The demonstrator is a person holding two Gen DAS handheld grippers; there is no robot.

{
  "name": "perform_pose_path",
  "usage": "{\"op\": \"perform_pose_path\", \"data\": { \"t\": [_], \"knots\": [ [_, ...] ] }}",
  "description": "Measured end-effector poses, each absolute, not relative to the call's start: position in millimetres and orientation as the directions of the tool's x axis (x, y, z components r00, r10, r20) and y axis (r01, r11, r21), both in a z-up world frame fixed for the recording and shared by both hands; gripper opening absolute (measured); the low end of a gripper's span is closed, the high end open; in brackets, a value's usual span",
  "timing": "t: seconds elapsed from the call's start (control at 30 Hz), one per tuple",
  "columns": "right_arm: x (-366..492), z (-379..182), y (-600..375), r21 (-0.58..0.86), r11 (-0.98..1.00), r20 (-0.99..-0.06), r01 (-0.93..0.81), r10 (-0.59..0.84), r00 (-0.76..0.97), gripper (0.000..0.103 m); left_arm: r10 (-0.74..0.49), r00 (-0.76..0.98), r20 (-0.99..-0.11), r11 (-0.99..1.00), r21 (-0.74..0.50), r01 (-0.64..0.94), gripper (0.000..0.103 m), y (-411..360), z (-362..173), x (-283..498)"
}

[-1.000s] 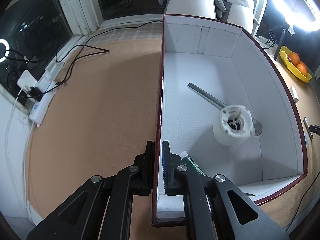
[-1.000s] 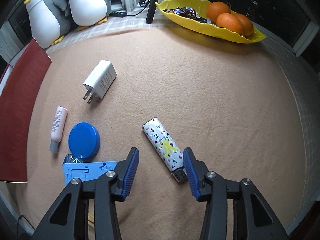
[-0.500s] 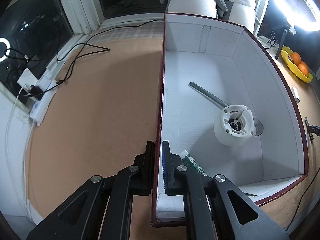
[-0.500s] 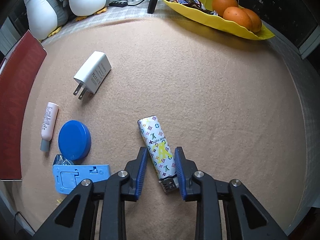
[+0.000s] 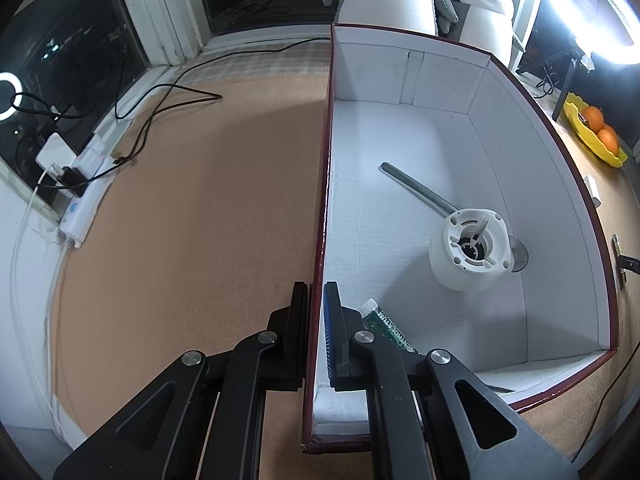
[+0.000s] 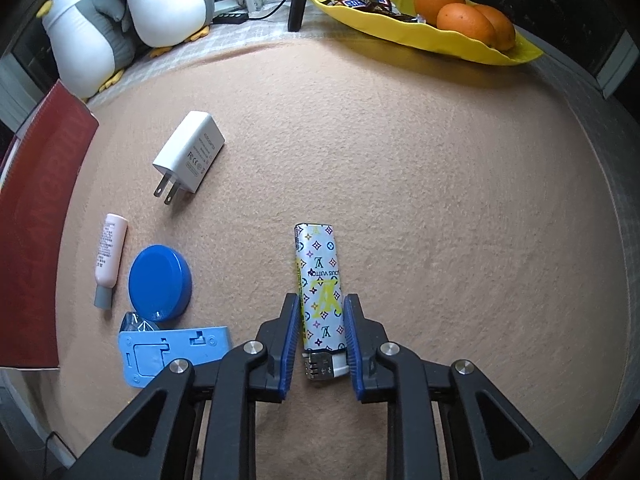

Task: Organize rigid objects
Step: 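Lift the lighter with the right tool and carry it over the box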

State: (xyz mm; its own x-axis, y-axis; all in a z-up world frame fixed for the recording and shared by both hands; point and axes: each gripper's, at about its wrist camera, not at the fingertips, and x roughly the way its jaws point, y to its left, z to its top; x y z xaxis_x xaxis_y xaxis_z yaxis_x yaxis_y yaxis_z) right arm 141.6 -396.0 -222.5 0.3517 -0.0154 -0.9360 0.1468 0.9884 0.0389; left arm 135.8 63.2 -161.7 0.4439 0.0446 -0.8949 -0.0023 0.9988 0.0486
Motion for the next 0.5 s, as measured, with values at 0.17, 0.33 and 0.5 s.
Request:
{"op": "perform_pose_path", "data": {
  "t": [0.17,0.33,0.5],
  "knots": [
    [137.7,-220.4,-397.5,0.058,0.983,-0.928,0.174,-0.011,0.371,0.02,0.045,0.443,-0.895,0.999,0.049,-0.002,0.007,63.2,-161.7,135.8],
    [134.6,-213.9,-391.1,0.051,0.985,-0.92,0.167,-0.019,0.392,0.02,0.044,0.445,-0.895,0.999,0.048,-0.004,0.007,63.4,-161.7,135.4],
    [128.6,-200.9,-385.7,0.043,0.985,-0.906,0.165,-0.032,0.422,0.02,0.044,0.445,-0.894,0.999,0.046,-0.006,0.007,64.1,-162.2,134.8]
  ]
}}
